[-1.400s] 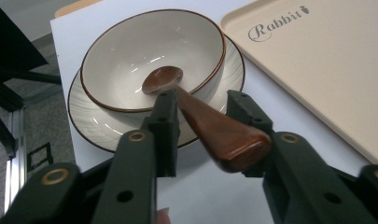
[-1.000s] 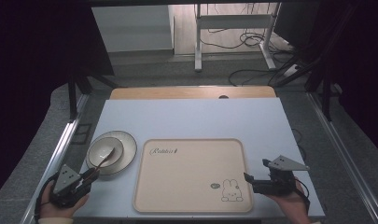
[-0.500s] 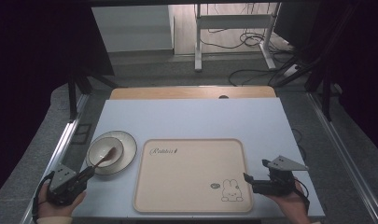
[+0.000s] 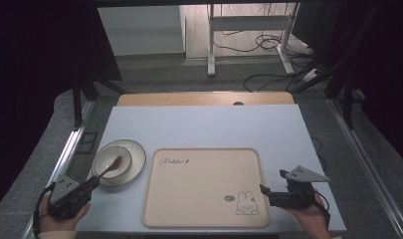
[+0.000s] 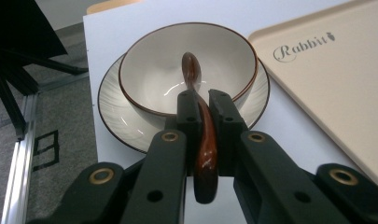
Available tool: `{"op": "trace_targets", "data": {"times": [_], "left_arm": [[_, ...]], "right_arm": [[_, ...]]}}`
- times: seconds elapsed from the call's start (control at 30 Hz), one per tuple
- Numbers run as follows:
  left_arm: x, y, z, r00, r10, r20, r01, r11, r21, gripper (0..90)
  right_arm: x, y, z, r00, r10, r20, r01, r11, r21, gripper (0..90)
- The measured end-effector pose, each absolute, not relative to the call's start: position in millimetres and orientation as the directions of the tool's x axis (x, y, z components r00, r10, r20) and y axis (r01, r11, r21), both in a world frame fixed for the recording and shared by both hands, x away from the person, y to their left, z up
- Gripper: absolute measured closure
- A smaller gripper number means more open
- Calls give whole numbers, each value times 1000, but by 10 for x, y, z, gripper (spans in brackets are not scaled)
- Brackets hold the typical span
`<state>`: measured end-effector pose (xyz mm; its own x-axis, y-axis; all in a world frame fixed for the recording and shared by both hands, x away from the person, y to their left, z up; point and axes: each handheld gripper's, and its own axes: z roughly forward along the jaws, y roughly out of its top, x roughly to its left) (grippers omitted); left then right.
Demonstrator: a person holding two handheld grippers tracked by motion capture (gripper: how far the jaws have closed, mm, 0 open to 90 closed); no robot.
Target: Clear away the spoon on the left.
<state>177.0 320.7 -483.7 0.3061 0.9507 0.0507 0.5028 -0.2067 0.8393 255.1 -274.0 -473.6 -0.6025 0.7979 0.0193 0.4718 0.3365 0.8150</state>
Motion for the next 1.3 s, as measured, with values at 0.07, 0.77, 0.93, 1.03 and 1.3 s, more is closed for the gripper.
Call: {"op": "trace_targets", "data": {"times": [0.07, 0.77, 0.93, 1.03, 1.3], "left_arm": [[1768, 3209, -4832, 303, 952, 49, 501, -203, 841, 846], [1715, 3246, -4731, 289, 957, 26, 459, -163, 873, 846], [1697, 3231, -4684, 287, 958, 30, 443, -160, 882, 846], [1687, 3212, -4644, 295, 955, 29, 432, -161, 887, 846], [1659, 3159, -4552, 309, 951, 30, 401, -159, 902, 846]], "right_arm": [[2554, -2743, -4738, -602, 798, 20, 472, 336, 815, 123], [2551, -2742, -4737, -602, 798, 16, 470, 338, 815, 123], [2552, -2742, -4741, -603, 798, 16, 471, 340, 814, 123], [2554, -2741, -4743, -603, 798, 16, 472, 340, 814, 123], [2551, -2739, -4745, -603, 798, 17, 472, 339, 814, 123]]}}
